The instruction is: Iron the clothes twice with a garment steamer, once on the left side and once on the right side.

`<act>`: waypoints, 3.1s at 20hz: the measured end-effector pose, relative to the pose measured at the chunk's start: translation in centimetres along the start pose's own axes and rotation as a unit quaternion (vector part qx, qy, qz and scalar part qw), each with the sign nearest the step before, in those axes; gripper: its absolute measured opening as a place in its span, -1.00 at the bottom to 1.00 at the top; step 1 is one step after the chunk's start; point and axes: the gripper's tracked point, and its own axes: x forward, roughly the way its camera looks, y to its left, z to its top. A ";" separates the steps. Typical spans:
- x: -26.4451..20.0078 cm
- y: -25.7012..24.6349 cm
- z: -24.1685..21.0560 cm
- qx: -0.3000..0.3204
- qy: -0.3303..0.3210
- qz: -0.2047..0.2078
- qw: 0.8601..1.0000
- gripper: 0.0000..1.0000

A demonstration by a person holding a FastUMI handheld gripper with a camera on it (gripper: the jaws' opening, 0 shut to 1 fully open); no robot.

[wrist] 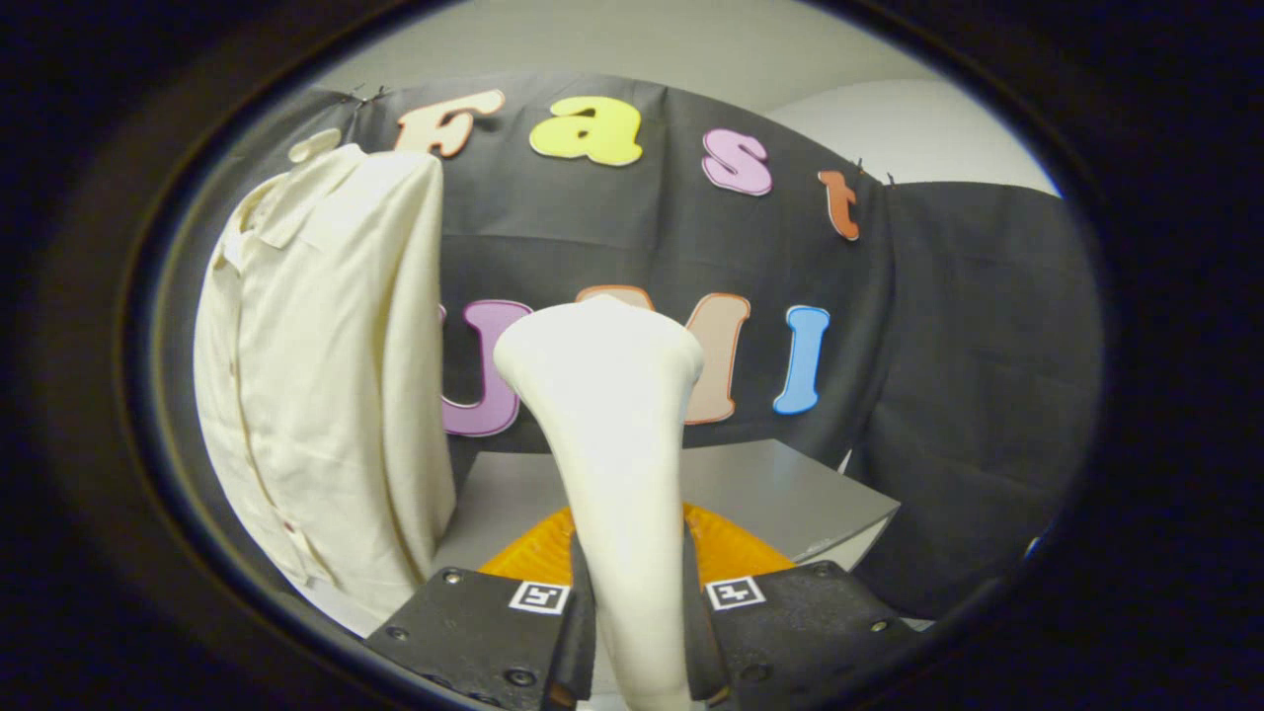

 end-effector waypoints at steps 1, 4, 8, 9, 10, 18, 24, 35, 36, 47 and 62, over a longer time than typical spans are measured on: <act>-1.6 1.1 0.5 -0.003 -0.002 0.004 1.000 -0.28; -5.8 4.8 2.2 0.002 -0.014 0.020 1.000 -0.28; -11.2 10.0 4.2 0.011 -0.036 0.039 0.999 -0.28; -12.3 11.7 4.5 0.015 -0.039 0.049 0.998 -0.29; -13.3 13.4 4.8 0.020 -0.044 0.062 0.997 -0.29; -16.4 25.3 4.6 0.033 -0.032 0.105 0.993 -0.29; -12.9 33.8 3.9 0.052 -0.018 0.114 0.992 -0.29; -7.1 38.7 0.6 0.020 0.005 0.113 0.993 -0.28; -7.1 38.7 0.1 0.019 0.005 0.111 0.994 -0.28; -7.5 39.7 -7.7 0.003 0.052 0.103 0.993 -0.28; -8.6 40.8 -22.7 -0.008 0.157 0.089 0.984 -0.27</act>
